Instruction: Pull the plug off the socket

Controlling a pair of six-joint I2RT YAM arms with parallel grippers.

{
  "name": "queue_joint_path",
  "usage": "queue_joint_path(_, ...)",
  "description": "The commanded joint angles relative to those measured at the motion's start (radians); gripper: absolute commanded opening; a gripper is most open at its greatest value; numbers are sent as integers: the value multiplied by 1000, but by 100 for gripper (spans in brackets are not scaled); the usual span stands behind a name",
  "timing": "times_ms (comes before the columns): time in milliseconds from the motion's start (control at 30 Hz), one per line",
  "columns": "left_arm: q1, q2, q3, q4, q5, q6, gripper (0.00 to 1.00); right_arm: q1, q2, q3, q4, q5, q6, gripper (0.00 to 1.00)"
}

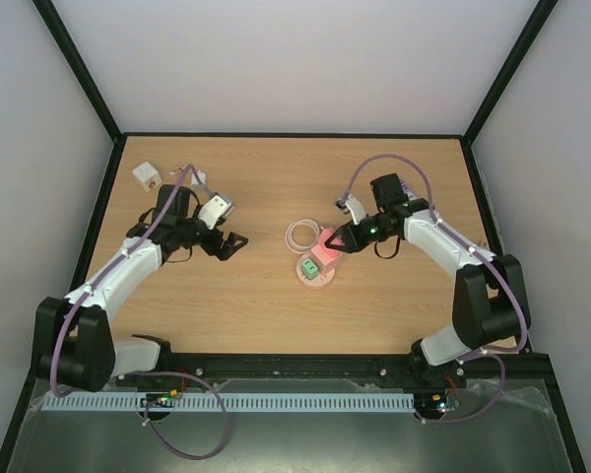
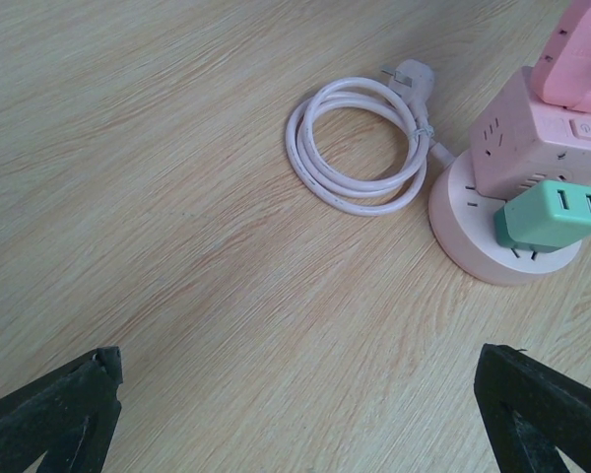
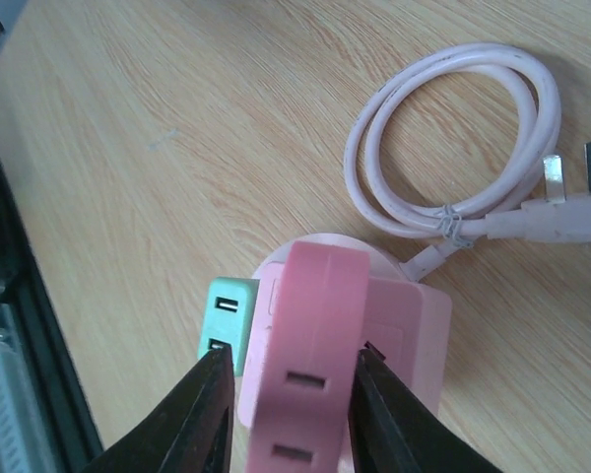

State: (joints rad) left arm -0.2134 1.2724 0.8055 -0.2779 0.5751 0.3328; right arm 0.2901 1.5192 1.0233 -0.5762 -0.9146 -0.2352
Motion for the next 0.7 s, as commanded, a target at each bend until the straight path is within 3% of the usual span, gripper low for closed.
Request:
queue_joint_path(0,-3,-4,-8,13,-9,-3,99,49,-43,-16,43,143,-12,29)
queue_joint_path(333,-3,-16,-5,-2,5,1,99,89,-68,-7,30,160,-148,16)
queue_joint_path(667,17,-62,1,-60,50,38,100,233,-7,41,21,131,-259,16)
